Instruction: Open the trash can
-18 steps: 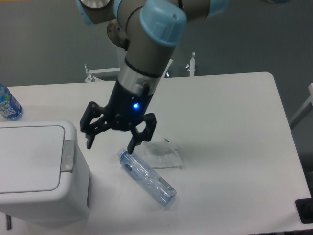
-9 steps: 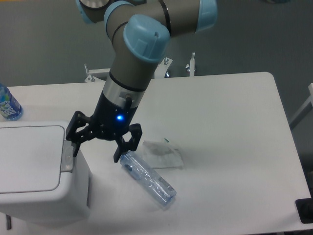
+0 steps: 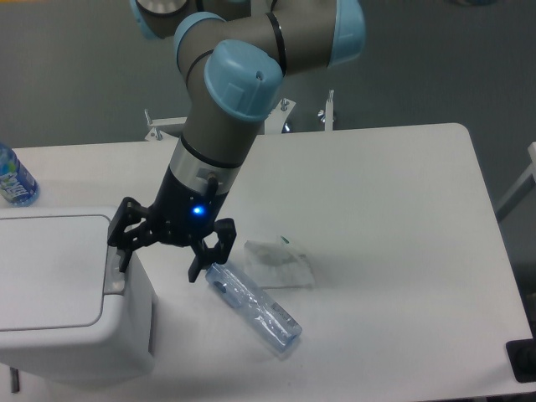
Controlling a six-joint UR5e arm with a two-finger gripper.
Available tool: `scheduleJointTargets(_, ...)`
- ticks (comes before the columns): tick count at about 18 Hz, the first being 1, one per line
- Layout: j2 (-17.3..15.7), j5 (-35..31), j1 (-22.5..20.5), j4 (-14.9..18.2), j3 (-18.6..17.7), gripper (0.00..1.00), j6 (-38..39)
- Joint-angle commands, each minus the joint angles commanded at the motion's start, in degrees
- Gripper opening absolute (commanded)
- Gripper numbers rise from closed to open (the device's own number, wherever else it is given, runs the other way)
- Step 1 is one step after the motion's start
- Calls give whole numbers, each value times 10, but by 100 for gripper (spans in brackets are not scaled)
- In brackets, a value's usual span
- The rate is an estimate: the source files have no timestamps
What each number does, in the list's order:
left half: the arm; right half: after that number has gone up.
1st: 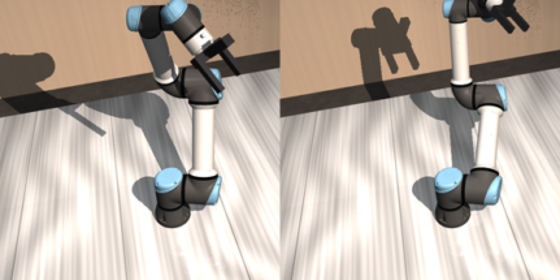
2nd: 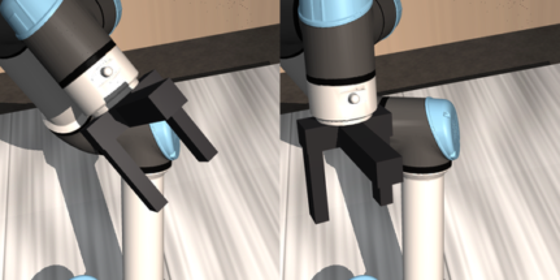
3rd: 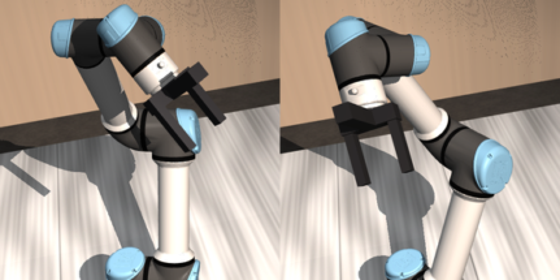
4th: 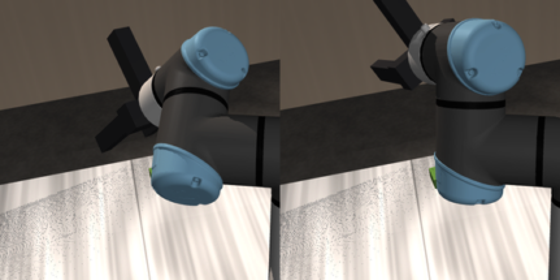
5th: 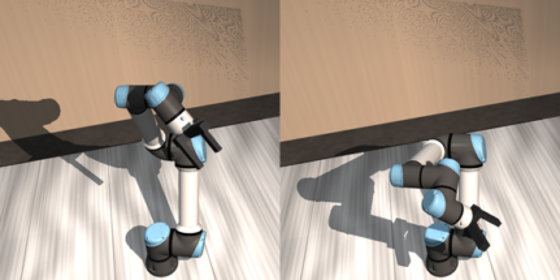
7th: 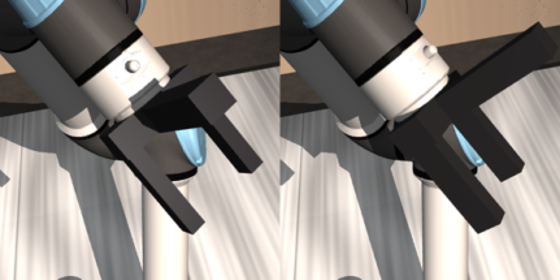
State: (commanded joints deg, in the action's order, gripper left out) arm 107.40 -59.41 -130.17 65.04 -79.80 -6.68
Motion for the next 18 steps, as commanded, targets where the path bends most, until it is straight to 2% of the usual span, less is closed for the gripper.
scheduleJointTargets(18, 1, 0, 1, -7, -8, 100, 0)
